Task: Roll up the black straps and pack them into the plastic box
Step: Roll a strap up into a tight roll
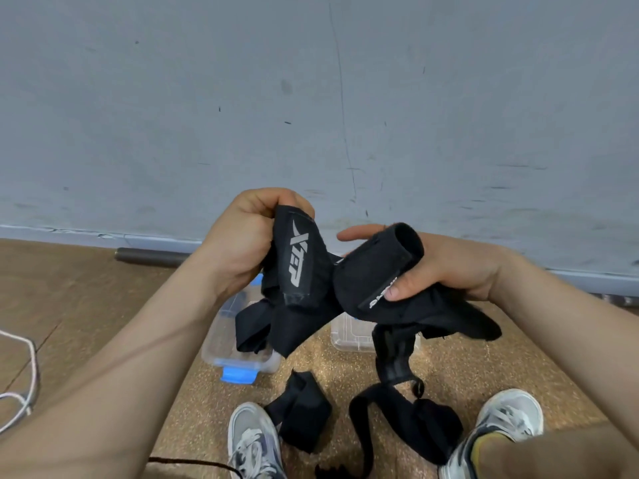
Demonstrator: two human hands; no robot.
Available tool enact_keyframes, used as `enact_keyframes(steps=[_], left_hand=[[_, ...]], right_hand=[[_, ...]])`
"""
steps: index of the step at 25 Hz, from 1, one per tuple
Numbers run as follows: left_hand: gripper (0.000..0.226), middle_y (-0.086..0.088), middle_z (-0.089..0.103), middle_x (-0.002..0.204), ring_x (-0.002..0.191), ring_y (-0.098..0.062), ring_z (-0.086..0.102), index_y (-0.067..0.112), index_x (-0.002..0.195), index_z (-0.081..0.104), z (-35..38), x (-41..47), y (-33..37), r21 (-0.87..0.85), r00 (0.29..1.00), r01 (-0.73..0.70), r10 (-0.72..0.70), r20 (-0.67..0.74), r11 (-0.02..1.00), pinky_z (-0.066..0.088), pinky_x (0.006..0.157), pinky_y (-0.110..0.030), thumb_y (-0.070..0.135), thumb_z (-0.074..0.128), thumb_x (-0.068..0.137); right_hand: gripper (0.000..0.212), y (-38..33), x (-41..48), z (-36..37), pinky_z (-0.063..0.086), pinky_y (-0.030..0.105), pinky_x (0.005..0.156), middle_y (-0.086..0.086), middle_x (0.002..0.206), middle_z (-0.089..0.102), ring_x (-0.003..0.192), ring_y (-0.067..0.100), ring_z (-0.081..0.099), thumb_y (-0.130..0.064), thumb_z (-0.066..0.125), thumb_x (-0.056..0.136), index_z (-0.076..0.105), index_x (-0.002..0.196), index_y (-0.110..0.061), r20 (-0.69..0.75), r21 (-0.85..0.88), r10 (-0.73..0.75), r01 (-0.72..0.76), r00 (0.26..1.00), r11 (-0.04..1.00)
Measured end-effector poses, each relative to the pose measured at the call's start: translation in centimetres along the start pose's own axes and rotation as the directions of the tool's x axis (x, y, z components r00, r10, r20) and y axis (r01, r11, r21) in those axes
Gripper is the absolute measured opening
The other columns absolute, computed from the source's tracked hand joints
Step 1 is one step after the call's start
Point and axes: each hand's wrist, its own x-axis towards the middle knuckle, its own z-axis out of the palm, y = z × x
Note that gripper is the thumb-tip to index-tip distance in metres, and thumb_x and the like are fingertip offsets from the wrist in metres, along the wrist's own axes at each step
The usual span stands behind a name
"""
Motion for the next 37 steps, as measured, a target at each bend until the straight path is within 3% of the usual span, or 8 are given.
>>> enact_keyframes(steps=[4, 7, 15, 20, 23, 27, 33, 37], left_hand=[[0.039, -0.003, 0.058, 0.064, 0.064, -0.021, 0.048, 0.017, 0.047, 0.061, 0.3, 0.3, -0.4, -0.313, 0.981, 0.152, -0.181, -0.064, 0.938, 0.044, 0.071, -0.032, 0.001, 0.044, 0.079], [0.035, -0.003, 0.056, 0.063, 0.058, -0.02, 0.047, 0.015, 0.048, 0.058, 0.7, 0.1, -0.1, -0.377, 0.977, 0.057, -0.129, -0.169, 0.925, 0.042, 0.068, -0.032, -0.006, 0.044, 0.072], [0.043, 0.003, 0.052, 0.051, 0.047, -0.013, 0.053, 0.019, 0.053, 0.055, -2.3, -0.9, 4.0, -0.4, 0.889, -0.053, -0.138, -0.436, 0.915, 0.043, 0.05, -0.02, 0.006, 0.04, 0.091], [0.036, 0.002, 0.054, 0.048, 0.048, -0.014, 0.052, 0.017, 0.058, 0.055, -0.4, -1.0, 0.2, -0.23, 0.857, 0.224, -0.304, -0.415, 0.947, 0.04, 0.049, -0.019, 0.005, 0.046, 0.09], [0.031, -0.016, 0.064, 0.07, 0.067, -0.024, 0.061, 0.002, 0.077, 0.061, -1.6, -0.8, -1.7, -0.137, 0.876, 0.267, -0.3, -0.378, 0.954, 0.052, 0.064, -0.032, -0.011, 0.032, 0.08], [0.034, -0.02, 0.069, 0.089, 0.082, -0.028, 0.066, 0.0, 0.098, 0.063, -1.0, -1.4, -3.6, -0.178, 0.883, 0.292, -0.337, -0.328, 0.94, 0.057, 0.073, -0.037, -0.009, 0.033, 0.086], [0.031, -0.014, 0.058, 0.078, 0.078, -0.025, 0.056, 0.009, 0.074, 0.054, -2.5, -0.8, -5.5, -0.082, 0.857, 0.358, -0.363, -0.366, 0.93, 0.046, 0.073, -0.036, -0.012, 0.032, 0.074], [0.032, -0.01, 0.054, 0.068, 0.077, -0.026, 0.051, 0.013, 0.063, 0.049, -5.3, 0.5, -8.3, -0.135, 0.831, 0.357, -0.381, -0.405, 0.924, 0.042, 0.072, -0.036, -0.013, 0.031, 0.069]], right_hand=[[0.017, -0.2, 0.9, 2.8, 0.053, 0.028, 0.08, 0.005, 0.093, 0.076, 0.092, 0.016, 0.071, -0.01, 0.081, 0.079, 0.075, 0.093, -0.016, -0.269, -0.146, -0.125, 0.088, 0.955, 0.985], [0.022, 0.5, 1.0, 3.2, 0.05, 0.016, 0.065, -0.005, 0.074, 0.074, 0.074, 0.005, 0.069, -0.009, 0.077, 0.083, 0.073, 0.071, -0.027, -0.445, -0.207, -0.171, 0.085, 0.879, 0.975], [0.01, 3.2, 0.6, 1.8, 0.055, 0.032, 0.067, 0.006, 0.083, 0.073, 0.078, 0.023, 0.07, -0.005, 0.067, 0.088, 0.071, 0.095, -0.011, -0.582, 0.034, 0.137, -0.144, 0.802, 0.989], [0.079, 1.9, 4.0, 2.5, 0.044, 0.032, 0.091, 0.008, 0.131, 0.046, 0.115, 0.026, 0.051, -0.037, 0.07, 0.077, 0.034, 0.147, -0.027, -0.653, -0.548, -0.036, -0.439, 0.756, 0.712], [0.101, 0.5, 4.4, 2.4, 0.031, 0.048, 0.114, 0.0, 0.162, 0.011, 0.149, 0.024, 0.012, -0.034, 0.074, 0.076, 0.012, 0.156, -0.035, -0.538, -0.608, 0.013, -0.398, 0.843, 0.687], [0.098, -0.9, 4.5, 3.9, 0.035, 0.044, 0.112, -0.014, 0.151, 0.044, 0.138, 0.011, 0.044, -0.02, 0.082, 0.07, 0.03, 0.15, -0.042, 0.01, 0.111, 0.079, -0.08, 0.997, 0.991], [0.103, 0.2, 9.0, 9.5, 0.041, 0.043, 0.103, 0.0, 0.135, 0.036, 0.127, 0.02, 0.036, -0.067, 0.076, 0.065, 0.025, 0.148, -0.033, -0.503, -0.706, -0.131, -0.319, 0.854, 0.633], [0.041, 0.9, 12.9, 9.2, 0.052, 0.02, 0.069, 0.002, 0.106, 0.069, 0.097, 0.019, 0.067, -0.032, 0.077, 0.083, 0.061, 0.114, -0.011, -0.505, 0.13, 0.15, -0.097, 0.85, 0.987]])
